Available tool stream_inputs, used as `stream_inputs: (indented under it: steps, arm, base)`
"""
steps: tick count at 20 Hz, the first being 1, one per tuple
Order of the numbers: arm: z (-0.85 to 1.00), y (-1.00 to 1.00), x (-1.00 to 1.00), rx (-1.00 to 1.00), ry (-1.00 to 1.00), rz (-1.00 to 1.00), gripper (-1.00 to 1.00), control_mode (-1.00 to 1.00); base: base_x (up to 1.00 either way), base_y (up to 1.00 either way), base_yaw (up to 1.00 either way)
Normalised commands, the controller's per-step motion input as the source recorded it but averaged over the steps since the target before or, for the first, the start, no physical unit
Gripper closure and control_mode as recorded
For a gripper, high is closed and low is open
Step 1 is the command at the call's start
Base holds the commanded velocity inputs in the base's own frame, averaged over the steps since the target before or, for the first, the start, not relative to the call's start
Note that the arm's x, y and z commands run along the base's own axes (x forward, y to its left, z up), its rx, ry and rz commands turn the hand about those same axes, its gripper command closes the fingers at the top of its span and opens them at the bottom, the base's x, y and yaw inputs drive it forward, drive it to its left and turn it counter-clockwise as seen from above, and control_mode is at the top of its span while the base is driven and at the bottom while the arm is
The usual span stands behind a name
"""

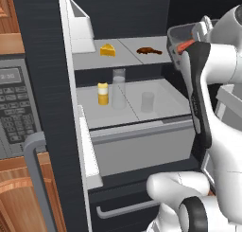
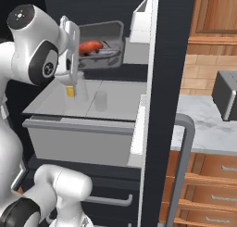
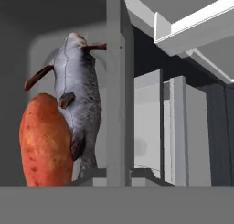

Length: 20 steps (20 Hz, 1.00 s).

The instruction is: Place the tupperware on the top shelf of the fridge. Make space for the tupperware among the existing items by rearranging them on the shelves if needed. Close the fridge door when finished.

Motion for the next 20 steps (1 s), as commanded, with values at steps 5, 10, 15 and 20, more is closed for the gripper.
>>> stream_inputs:
  steps: [5,10,15,20]
  arm:
    - [-0.01,0.00,0.17,0.15,-0.28,-0.17,1.00,-1.00]
    - [-0.03,0.00,0.46,0.12,-0.07,-0.11,1.00,-1.00]
    - [-0.02,-0.01,0.49,0.01,0.02,-0.06,1.00,-1.00]
    - [0.00,-0.15,0.47,0.00,0.13,-0.05,1.00,-1.00]
  base:
    - [0.00,0.00,0.00]
    - [0.00,0.00,0.00]
    - [0.00,0.00,0.00]
    - [0.00,0.00,0.00]
